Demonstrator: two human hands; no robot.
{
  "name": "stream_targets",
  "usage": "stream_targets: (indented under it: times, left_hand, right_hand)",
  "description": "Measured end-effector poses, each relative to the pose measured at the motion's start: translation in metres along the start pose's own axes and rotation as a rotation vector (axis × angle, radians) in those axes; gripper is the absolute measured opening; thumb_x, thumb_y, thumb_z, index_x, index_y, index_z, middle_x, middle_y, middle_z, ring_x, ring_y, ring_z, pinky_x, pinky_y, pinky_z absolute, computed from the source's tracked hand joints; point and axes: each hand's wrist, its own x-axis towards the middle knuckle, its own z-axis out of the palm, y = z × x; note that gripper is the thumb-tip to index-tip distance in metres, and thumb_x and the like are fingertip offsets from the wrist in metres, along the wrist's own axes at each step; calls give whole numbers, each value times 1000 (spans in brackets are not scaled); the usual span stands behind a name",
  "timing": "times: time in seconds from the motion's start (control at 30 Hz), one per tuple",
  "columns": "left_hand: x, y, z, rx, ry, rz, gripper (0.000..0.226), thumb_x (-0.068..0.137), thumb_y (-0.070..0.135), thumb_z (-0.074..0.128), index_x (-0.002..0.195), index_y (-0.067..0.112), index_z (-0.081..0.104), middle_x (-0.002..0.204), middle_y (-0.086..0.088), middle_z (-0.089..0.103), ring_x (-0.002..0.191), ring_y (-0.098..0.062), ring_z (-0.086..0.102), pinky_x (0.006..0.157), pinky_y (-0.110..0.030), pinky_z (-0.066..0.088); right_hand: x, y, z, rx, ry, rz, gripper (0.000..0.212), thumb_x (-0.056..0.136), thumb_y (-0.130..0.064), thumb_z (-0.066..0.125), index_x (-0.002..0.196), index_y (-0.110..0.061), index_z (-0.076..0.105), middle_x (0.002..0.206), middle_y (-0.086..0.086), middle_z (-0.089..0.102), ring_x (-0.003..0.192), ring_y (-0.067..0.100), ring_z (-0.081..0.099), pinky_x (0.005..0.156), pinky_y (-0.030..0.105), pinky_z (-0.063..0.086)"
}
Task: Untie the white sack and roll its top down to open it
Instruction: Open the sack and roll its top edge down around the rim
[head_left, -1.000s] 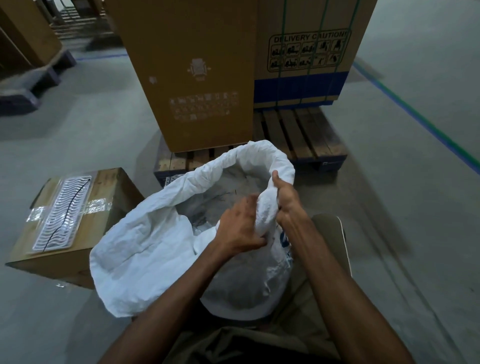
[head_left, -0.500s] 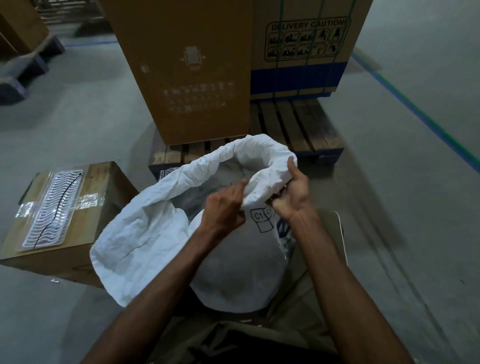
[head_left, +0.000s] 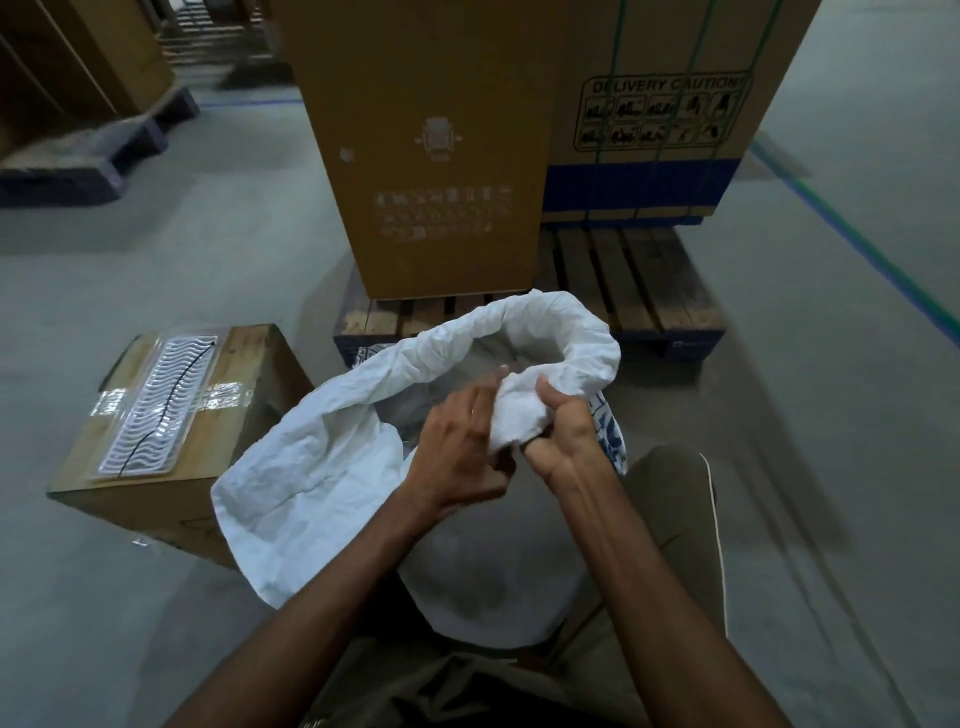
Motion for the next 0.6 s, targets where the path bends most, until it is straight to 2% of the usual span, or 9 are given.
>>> stream_targets:
  times: [0.07,0.2,0.27,0.33,0.37,0.43,0.47,0.53,0.6]
  left_hand:
    - [-9,-3,-2,7,56,-6,83,63,23,75,141,12,49,118,-8,64,101,-26,62,79,-35,55]
    - [-1,-22,-5,198,119,198,43,66,-6,62,108,4,57,94,-14,64,81,-30,58,58,-38,53]
    - [3,-35,-6,205,115,280,30,77,-6,49,105,5,52,103,-16,59,81,-31,56,56,-38,52]
    - [5,-41,-7,174,143,300,23,85,0,41,106,8,45,111,-14,47,71,-30,54,51,-30,44]
    - [8,-43,-8,177,156,338,19,89,2,39,105,10,44,111,-12,44,68,-29,53,49,-29,41]
    - [14,-46,-8,251,153,508,16,99,4,38,106,13,49,106,-11,53,71,-26,54,50,-31,42]
    - [17,-47,-7,300,156,605,13,102,6,43,106,15,52,102,-10,61,73,-25,54,51,-31,42]
    - [22,-46,-4,330,182,706,12,102,7,51,106,18,56,97,-7,69,73,-24,54,51,-31,41]
    - [22,-42,-1,318,198,719,15,100,6,55,103,19,60,94,-5,70,72,-23,53,49,-32,41]
  right_hand:
    - [-1,3,-5,35,-57,14,27,102,-20,55,124,-5,60,106,21,72,95,35,70,64,44,63]
    - [1,2,-16,-126,-100,31,24,100,-18,58,122,-7,61,114,22,71,105,37,67,88,50,59]
    - [2,2,-25,-367,40,-65,59,83,-31,81,131,-14,52,130,16,62,112,32,63,83,38,59]
    - [-1,1,-41,-705,275,-485,102,62,-28,96,142,-17,33,144,11,40,127,27,50,84,20,50]
    - [-1,-2,-51,-898,243,-804,109,61,-22,96,145,-14,28,147,11,32,134,25,41,91,16,46]
    - [-2,-15,-58,-1422,-105,-1264,107,64,-27,90,151,-15,30,154,11,27,145,24,29,114,28,35]
    - [-3,-25,-51,-1724,-274,-1327,102,64,-32,87,151,-21,36,158,10,27,149,26,25,120,38,29]
    - [8,-40,-40,-2104,-433,-1310,78,65,-35,84,137,-30,55,154,5,42,148,26,32,122,48,25]
    - [15,-47,-25,-2223,-501,-1231,48,68,-31,89,109,-28,66,121,-2,66,120,19,58,108,41,43]
